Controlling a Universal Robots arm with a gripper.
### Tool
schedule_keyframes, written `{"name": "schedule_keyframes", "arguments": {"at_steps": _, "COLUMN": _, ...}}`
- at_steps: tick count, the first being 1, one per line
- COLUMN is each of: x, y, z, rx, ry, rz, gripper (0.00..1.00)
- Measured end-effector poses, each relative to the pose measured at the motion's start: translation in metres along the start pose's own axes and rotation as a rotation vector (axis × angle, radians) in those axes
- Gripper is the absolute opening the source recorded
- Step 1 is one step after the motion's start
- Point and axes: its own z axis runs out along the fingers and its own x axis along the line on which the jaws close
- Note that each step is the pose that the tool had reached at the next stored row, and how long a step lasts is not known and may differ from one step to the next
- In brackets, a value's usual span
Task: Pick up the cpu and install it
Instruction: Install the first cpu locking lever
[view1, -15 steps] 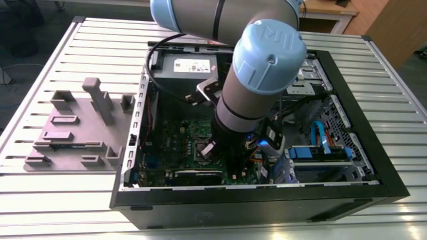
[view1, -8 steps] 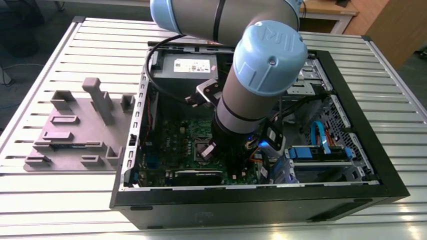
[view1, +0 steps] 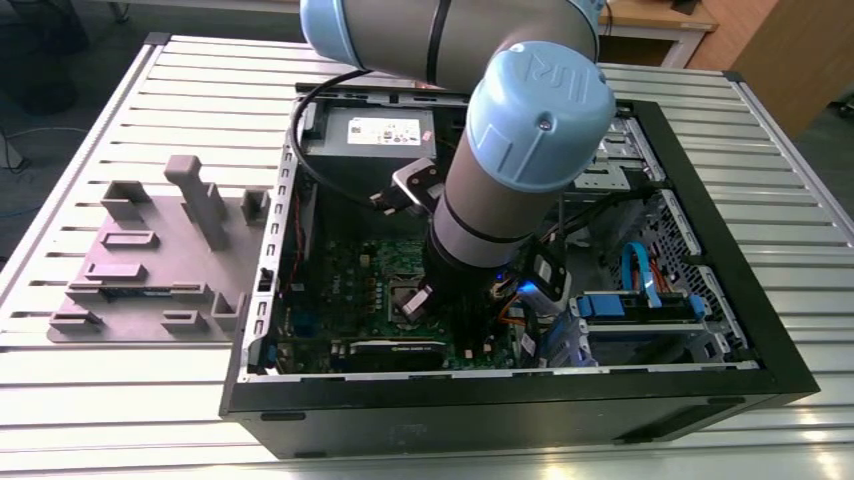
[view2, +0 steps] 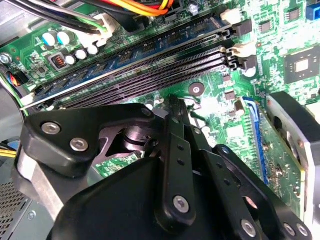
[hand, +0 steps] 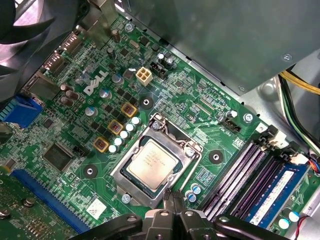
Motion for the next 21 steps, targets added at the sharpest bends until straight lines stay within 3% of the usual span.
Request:
{"name": "schedule_keyframes", "arguments": {"at_steps": 7, "x": 0.0002, "y": 0.0009, "z": -0.0068, "rx": -0.0001, "ry": -0.0001, "rz": 0.000, "gripper": 0.11}}
{"name": "schedule_keyframes", "arguments": {"at_steps": 13, "x": 0.0000, "y": 0.0009, "z": -0.0074, "rx": -0.0002, "ry": 0.0002, "rz": -0.003, "gripper": 0.11}}
{"name": "schedule_keyframes", "arguments": {"at_steps": 21, "x": -0.0001, "y": 0.0015, "z": -0.0132, "rx": -0.0037, "ry": -0.0019, "rz": -0.010, "gripper": 0.11}}
